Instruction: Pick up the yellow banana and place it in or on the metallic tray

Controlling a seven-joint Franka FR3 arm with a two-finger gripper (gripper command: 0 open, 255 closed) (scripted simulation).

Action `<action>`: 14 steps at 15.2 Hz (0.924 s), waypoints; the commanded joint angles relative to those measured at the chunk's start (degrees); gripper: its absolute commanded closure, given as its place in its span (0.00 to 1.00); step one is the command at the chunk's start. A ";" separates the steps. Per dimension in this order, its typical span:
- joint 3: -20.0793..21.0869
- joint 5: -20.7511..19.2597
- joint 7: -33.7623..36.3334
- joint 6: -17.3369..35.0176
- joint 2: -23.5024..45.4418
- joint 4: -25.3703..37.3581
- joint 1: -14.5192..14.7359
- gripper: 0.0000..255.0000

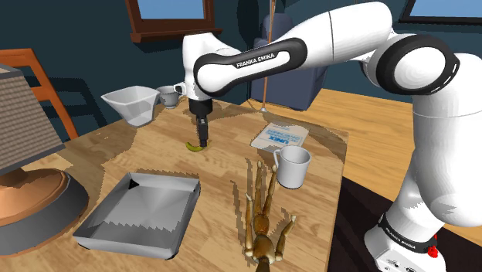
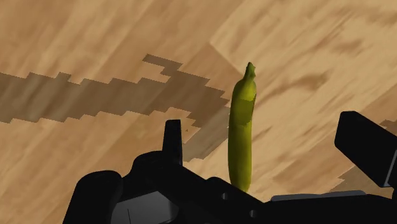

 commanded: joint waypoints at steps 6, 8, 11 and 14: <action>-0.12 -0.41 0.15 4.15 1.65 -2.52 0.10 0.00; -0.12 -0.42 0.15 4.15 1.66 -2.51 0.10 0.00; -0.12 -0.42 0.15 4.15 1.66 -2.51 0.10 0.00; -0.12 -0.42 0.16 4.14 1.66 -2.51 0.10 1.00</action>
